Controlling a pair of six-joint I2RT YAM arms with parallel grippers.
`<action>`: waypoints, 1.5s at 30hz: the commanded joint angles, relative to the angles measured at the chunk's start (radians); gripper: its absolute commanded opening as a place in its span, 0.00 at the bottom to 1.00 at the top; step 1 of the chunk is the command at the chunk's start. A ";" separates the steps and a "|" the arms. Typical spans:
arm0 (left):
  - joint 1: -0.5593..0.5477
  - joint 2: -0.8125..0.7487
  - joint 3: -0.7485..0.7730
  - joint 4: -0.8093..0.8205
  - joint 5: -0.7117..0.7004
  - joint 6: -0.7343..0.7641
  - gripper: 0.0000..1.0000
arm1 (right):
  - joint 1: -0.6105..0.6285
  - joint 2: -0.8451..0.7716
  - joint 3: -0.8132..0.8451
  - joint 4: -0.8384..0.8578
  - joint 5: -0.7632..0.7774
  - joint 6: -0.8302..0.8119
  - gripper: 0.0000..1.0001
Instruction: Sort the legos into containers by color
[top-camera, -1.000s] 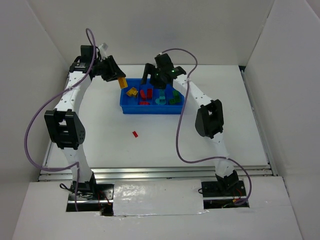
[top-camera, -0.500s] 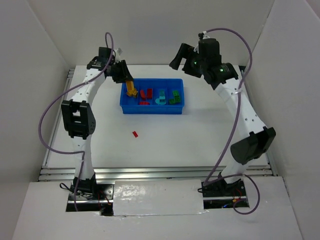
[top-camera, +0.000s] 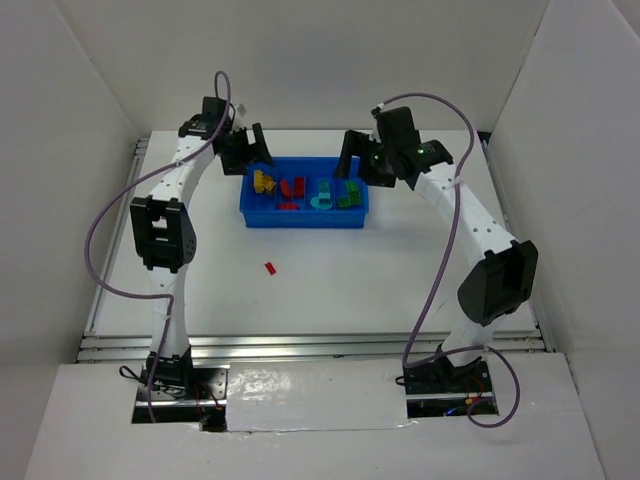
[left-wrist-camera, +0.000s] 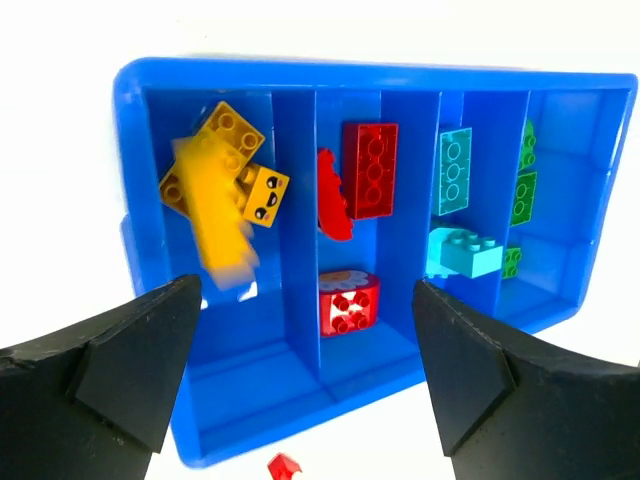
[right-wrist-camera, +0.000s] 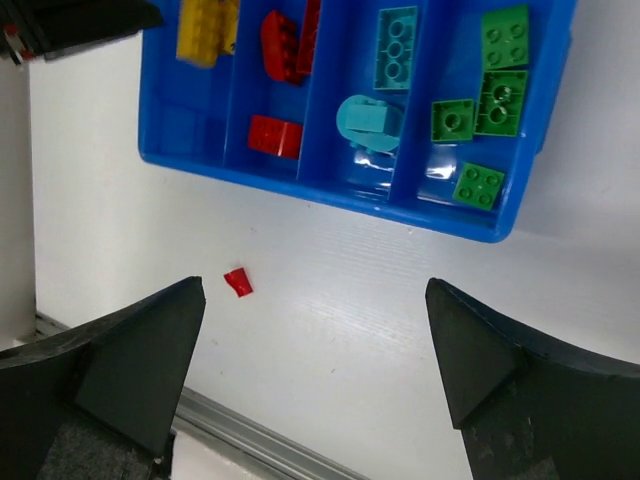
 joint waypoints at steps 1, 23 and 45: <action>0.002 -0.067 0.135 -0.064 -0.042 -0.002 0.99 | 0.058 0.023 0.048 0.026 -0.070 -0.082 1.00; 0.182 -0.676 -0.478 -0.216 -0.472 -0.198 0.99 | 0.588 0.555 0.259 -0.078 0.175 -0.198 0.90; 0.114 -0.713 -0.400 -0.265 -0.533 -0.198 1.00 | 0.548 0.637 0.226 0.019 0.145 -0.228 0.46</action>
